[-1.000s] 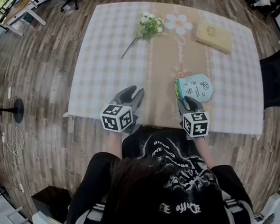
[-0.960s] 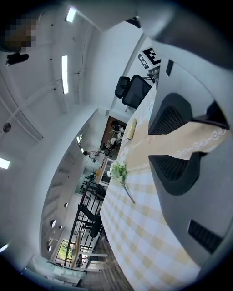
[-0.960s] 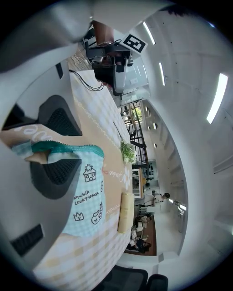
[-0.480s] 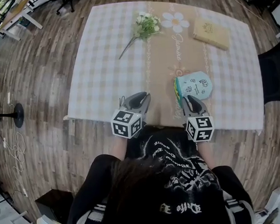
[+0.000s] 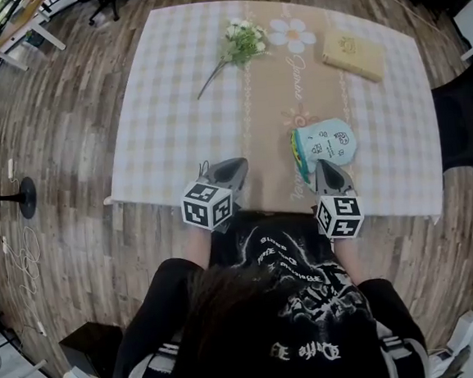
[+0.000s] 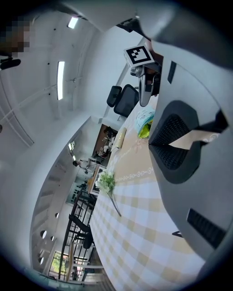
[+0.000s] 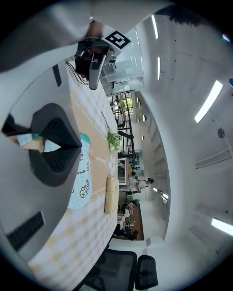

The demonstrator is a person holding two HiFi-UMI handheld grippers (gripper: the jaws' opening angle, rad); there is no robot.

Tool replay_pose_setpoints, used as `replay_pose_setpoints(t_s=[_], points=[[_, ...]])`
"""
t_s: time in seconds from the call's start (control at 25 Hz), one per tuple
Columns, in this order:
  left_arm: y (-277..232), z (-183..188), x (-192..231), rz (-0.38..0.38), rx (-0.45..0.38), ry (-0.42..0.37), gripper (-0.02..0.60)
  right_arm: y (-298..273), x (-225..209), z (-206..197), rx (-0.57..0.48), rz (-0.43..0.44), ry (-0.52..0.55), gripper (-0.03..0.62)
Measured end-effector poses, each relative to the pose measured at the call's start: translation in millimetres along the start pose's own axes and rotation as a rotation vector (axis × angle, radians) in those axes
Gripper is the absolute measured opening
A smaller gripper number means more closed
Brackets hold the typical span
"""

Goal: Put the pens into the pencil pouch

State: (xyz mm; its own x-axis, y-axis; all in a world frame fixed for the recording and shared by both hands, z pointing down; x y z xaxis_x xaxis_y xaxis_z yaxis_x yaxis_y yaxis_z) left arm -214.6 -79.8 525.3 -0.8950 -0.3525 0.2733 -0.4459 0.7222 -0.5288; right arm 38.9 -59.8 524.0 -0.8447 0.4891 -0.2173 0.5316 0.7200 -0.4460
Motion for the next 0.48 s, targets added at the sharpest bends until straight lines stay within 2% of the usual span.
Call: replay_pose_setpoints(t_s=[0.16, 0.36, 0.48], points=[[6.3, 17.5, -9.4, 0.014, 0.000, -0.003, 0.020, 10.2, 4.3, 16.2, 0.005, 0.012, 0.001, 0.008], [-8.3, -0.7, -4.2, 0.015, 0.028, -0.058, 0.020, -0.4, 3.9, 2.5, 0.026, 0.009, 0.016, 0.008], [-11.7, -2.5, -2.8, 0.014, 0.028, -0.063, 0.020, -2.2, 3.9, 0.5, 0.033, 0.007, 0.026, 0.008]])
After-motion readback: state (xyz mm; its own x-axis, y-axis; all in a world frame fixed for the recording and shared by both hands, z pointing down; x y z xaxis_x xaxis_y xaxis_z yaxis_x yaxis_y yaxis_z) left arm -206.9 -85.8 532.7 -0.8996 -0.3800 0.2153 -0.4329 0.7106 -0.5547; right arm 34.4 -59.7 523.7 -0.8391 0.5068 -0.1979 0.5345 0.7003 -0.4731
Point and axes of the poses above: the fingertips, and each gripper's own axes: y backward along the fingers, x to its left, z out of its top, the point moved 7 cm from there along y, backward along the fingers, and after that the axes turned 15 degrees about z, right-handed, at the moved point
